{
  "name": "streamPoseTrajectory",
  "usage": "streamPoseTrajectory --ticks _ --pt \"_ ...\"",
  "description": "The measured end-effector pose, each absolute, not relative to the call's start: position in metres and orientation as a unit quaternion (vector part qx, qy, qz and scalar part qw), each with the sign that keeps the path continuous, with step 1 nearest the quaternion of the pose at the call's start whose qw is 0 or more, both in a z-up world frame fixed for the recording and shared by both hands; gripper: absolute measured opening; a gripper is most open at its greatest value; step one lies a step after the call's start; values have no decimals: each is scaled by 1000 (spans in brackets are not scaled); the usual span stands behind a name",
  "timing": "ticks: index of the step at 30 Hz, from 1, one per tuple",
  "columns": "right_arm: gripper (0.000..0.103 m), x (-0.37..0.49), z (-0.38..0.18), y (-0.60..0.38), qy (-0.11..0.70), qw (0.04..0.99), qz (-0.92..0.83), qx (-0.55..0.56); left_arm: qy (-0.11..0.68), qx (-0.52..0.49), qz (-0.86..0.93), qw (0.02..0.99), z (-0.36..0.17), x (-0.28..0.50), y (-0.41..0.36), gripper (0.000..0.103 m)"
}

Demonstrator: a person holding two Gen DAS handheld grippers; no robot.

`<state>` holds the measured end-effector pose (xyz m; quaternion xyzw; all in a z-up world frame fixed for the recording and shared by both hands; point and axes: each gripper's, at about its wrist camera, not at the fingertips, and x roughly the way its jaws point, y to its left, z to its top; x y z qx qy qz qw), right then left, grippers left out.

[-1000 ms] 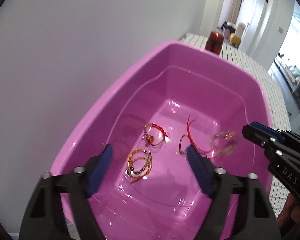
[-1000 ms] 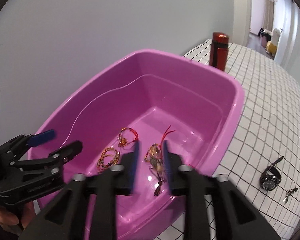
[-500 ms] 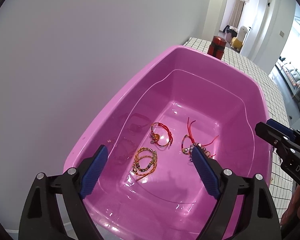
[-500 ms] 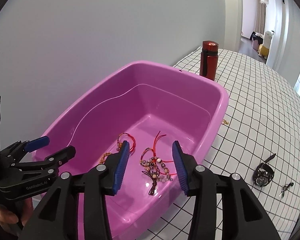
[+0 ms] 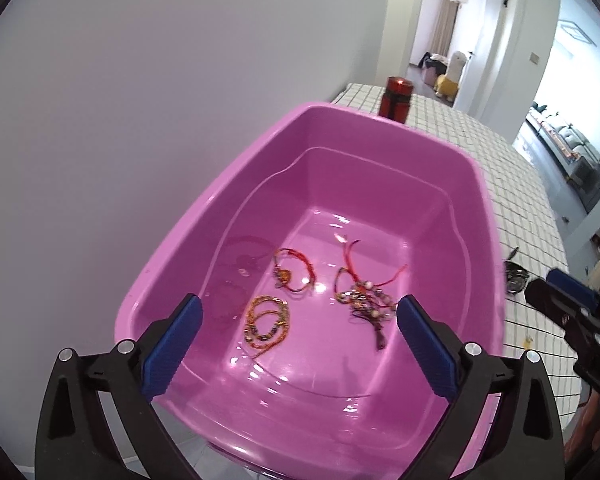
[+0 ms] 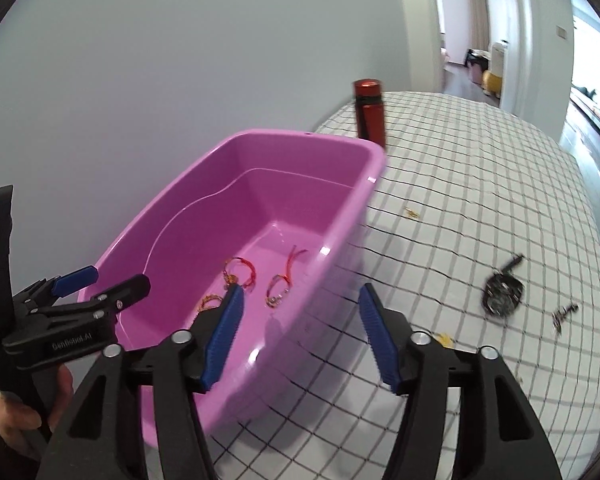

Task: Organize jewelry
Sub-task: 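Move both tools back over the yellow charms on the table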

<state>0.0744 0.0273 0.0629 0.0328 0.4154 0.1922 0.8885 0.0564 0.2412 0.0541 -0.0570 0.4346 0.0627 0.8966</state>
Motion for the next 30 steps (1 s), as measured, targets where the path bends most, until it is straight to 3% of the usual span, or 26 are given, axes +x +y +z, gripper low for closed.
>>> streamPoseTrajectory --ticks 19,30 --pt "63 -2 51 -156 408 906 72 84 378 -17 -55 924 87 22 83 97" --pt "63 -22 0 -225 411 907 38 82 418 14 -84 904 30 18 -8 97"
